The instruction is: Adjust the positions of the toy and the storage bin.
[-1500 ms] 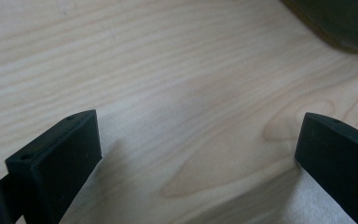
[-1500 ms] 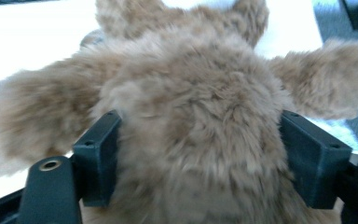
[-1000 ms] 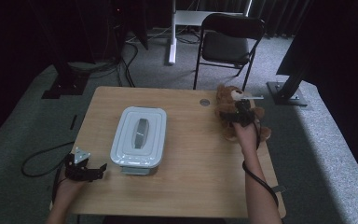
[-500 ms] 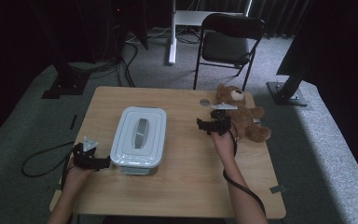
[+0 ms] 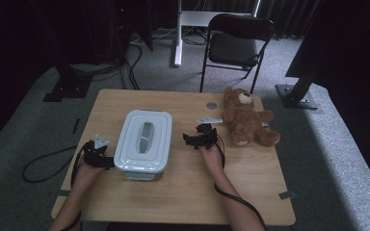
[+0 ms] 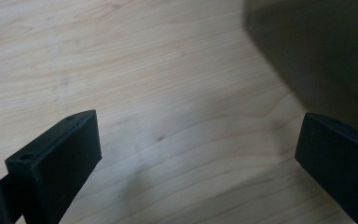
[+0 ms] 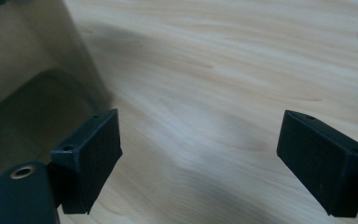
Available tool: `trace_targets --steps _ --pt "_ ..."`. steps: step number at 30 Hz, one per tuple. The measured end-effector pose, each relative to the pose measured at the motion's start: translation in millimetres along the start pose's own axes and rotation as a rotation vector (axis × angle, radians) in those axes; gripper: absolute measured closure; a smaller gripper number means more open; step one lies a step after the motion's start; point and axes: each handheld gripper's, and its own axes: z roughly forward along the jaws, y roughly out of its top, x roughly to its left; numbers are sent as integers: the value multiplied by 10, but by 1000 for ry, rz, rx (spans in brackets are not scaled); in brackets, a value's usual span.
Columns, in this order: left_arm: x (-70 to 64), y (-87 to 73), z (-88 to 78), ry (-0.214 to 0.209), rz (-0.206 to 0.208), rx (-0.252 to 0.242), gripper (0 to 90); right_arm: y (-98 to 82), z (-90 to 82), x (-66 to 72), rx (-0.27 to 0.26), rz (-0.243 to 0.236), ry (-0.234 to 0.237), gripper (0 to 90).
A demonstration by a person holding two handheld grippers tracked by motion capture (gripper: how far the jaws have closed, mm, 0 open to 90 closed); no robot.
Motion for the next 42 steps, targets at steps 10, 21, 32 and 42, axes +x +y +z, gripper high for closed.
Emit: trace_targets --steps 10,21,32,42 --pt "-218 28 7 -20 6 2 9 -21 96 32 10 9 32 127" --pt "-590 220 -5 -92 64 -31 9 8 114 -174 5 13 19 124" --pt "-777 280 40 -86 104 6 9 27 207 -170 46 -17 153 159" --pt "-1017 231 -111 -100 168 50 9 -46 116 -156 28 -87 242 193"
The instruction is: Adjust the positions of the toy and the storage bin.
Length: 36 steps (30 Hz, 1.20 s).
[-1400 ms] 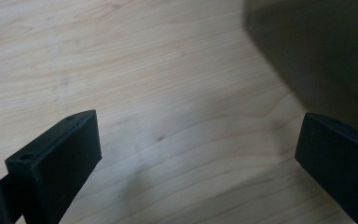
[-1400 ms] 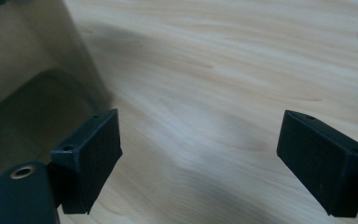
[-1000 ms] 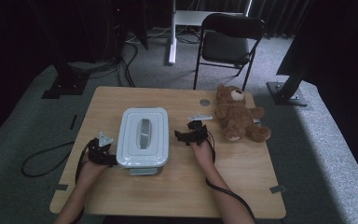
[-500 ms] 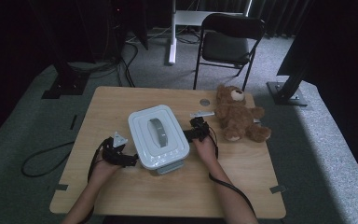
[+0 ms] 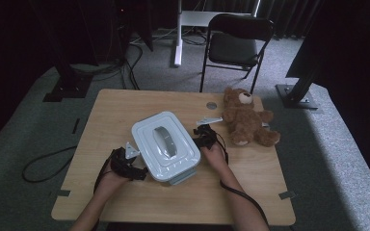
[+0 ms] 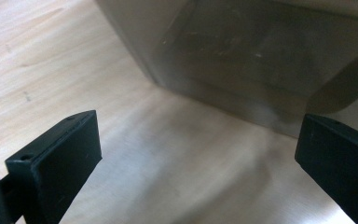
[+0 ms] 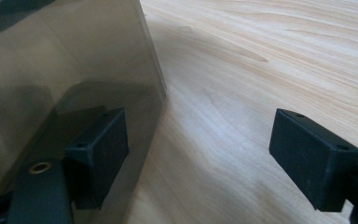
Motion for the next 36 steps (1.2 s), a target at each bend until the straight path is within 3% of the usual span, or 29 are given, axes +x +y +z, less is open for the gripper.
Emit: trace_targets --steps 3,8,13,17,22,27,28,31,32,33,36 --pt "-50 -8 -29 -2 10 11 8 -29 -40 21 0 -15 18 194" --pt "-240 -35 -115 -35 54 31 8 -103 -110 26 18 -18 66 194" --pt "-369 -61 -150 -55 82 42 8 -168 -184 58 16 -30 71 194" --pt "-540 -87 -135 -103 141 63 8 -225 -281 92 19 -64 66 191" --pt "-605 -79 -142 -111 152 63 8 -266 -357 92 27 -76 63 191" --pt "-630 -110 -166 -117 139 36 9 -339 -462 70 46 -79 57 130" --pt "-582 -147 -182 -128 99 16 8 -363 -485 54 38 -76 42 125" --pt "-517 -195 -212 -114 72 13 8 -431 -554 32 16 -74 -16 124" --pt "-436 -248 -255 -112 48 9 9 -467 -590 25 0 -79 -35 124" --pt "-436 -248 -255 -112 48 9 8 -467 -590 25 0 -79 -35 124" --pt "-302 -340 -345 -65 17 -12 9 -587 -688 24 -23 -83 -72 124"
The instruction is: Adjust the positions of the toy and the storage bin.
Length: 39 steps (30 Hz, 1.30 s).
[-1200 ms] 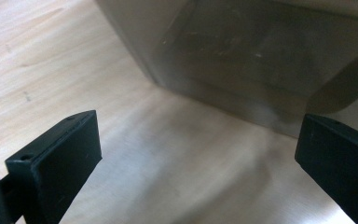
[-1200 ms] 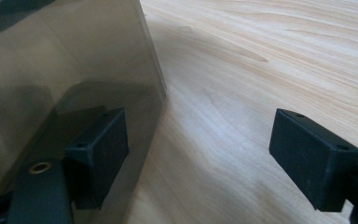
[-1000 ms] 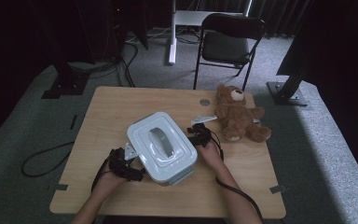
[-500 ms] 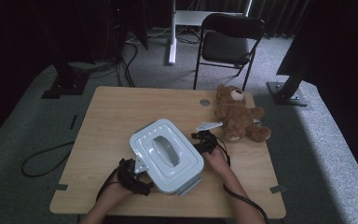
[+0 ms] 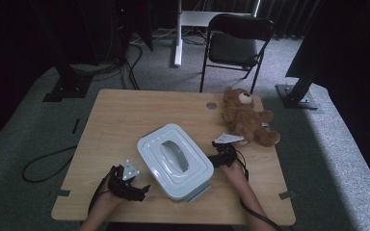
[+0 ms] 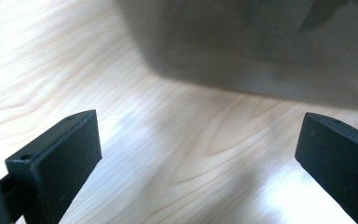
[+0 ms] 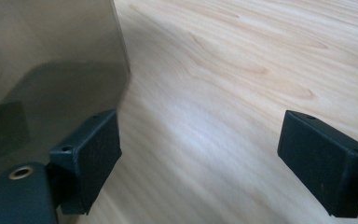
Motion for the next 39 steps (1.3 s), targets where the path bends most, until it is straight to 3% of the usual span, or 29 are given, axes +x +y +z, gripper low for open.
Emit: trace_targets --steps 3,4,5,7,8,10,15,16,17,19,23,26,30,36,39 --pt "51 -22 -42 1 -34 -11 8 -54 -50 5 4 -7 -8 126" --pt "99 -24 -102 0 -76 -5 9 -103 -106 10 7 -23 -31 126" --pt "122 -18 -142 -3 -90 4 9 -122 -129 12 5 -27 -36 126" --pt "131 -14 -169 0 -96 4 9 -156 -165 11 4 -29 -37 126" --pt "156 1 -239 7 -121 -2 9 -213 -213 8 16 -36 -53 126" --pt "178 19 -316 11 -132 -19 9 -283 -248 0 18 -31 -75 126" --pt "182 73 -472 15 -120 -45 9 -402 -295 -17 45 -18 -84 125" --pt "179 113 -544 -2 -118 -68 9 -441 -332 -12 53 -22 -99 126" --pt "179 113 -544 -2 -118 -68 9 -441 -332 -12 53 -22 -99 126" --pt "164 194 -662 1 -127 -120 8 -485 -406 -28 41 -2 -102 126" --pt "138 279 -739 11 -125 -140 8 -545 -506 -63 42 24 -115 126" --pt "86 411 -829 -7 -111 -181 8 -623 -626 -117 78 56 -121 126" --pt "33 528 -857 -50 -84 -198 8 -678 -710 -131 73 60 -152 126" --pt "-85 752 -817 -136 -37 -216 9 -805 -843 -166 81 81 -179 126" --pt "-138 850 -761 -143 -26 -216 8 -842 -899 -178 72 95 -182 126"
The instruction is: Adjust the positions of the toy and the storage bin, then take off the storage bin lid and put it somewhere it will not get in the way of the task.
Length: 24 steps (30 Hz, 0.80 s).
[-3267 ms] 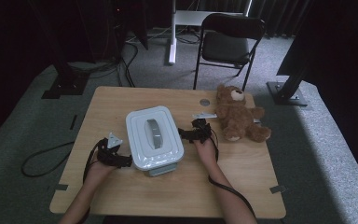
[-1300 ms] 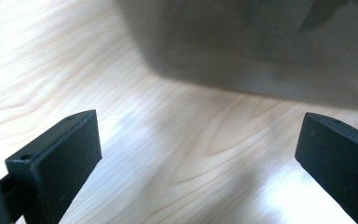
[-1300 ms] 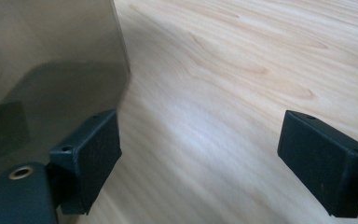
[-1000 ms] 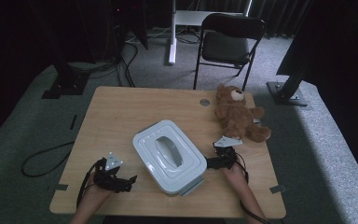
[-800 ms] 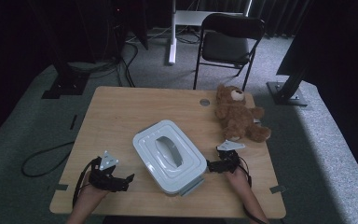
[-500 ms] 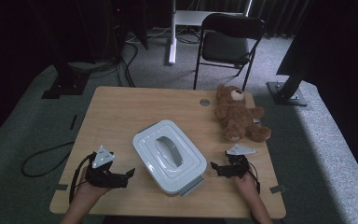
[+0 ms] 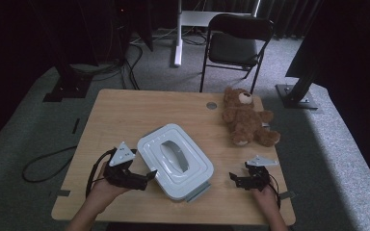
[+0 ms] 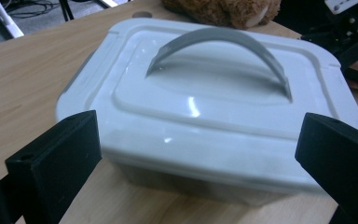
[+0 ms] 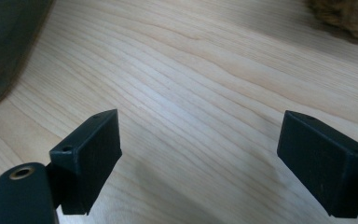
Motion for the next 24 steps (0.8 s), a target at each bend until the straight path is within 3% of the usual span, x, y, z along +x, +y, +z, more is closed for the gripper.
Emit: trace_targets --steps 4,12,22,24 --pt "-56 85 135 -23 -9 -6 9 -53 -60 -41 -14 28 4 124" --pt "-214 208 474 -41 22 56 9 -87 -91 -89 -30 48 -4 124" --pt "-283 349 671 -97 -13 84 9 -97 -96 -91 -32 54 2 124" --pt "-306 353 693 -88 2 98 10 -97 -91 -87 -28 52 0 124"
